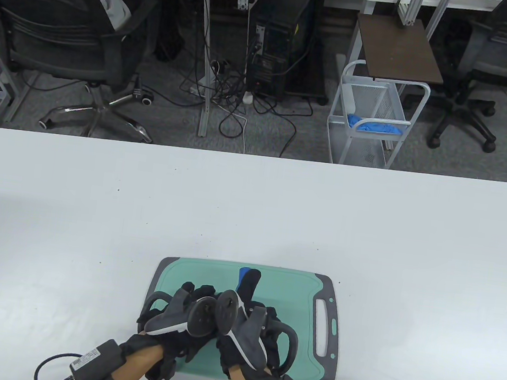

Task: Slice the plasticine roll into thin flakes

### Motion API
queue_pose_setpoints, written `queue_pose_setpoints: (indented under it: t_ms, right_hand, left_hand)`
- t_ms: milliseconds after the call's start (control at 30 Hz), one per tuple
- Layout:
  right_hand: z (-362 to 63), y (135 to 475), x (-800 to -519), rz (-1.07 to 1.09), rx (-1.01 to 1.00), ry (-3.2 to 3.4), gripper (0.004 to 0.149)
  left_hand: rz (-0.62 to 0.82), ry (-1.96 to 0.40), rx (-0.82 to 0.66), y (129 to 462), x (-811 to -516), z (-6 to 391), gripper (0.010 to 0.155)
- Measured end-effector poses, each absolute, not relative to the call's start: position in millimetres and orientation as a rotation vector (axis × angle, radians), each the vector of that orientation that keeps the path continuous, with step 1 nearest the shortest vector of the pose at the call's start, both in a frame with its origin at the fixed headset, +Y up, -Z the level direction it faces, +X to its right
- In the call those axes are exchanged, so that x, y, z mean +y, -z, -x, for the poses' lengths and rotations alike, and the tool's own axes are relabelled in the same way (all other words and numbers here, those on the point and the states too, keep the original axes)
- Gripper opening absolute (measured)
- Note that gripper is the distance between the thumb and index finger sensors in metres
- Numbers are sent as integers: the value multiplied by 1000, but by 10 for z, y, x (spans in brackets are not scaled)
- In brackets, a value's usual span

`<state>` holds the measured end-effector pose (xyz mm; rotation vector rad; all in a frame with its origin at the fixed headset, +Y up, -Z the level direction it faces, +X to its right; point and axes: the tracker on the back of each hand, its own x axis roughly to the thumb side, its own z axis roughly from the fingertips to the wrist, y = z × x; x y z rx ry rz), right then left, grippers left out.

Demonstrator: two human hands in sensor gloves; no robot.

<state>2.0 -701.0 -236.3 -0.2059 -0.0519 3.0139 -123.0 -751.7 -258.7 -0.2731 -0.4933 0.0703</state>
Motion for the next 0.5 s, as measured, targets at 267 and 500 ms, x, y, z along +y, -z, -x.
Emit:
queue_pose_setpoints:
  t_ms: [267, 500]
  right_hand:
    - [-3, 2376, -7030, 198, -56, -3026, 82]
    - [2, 2371, -7010, 190, -57, -3031, 83]
  left_hand:
    - [275, -69, -492, 2589, -7520, 1229, 60]
    - [275, -69, -492, 2589, -7520, 1229, 60]
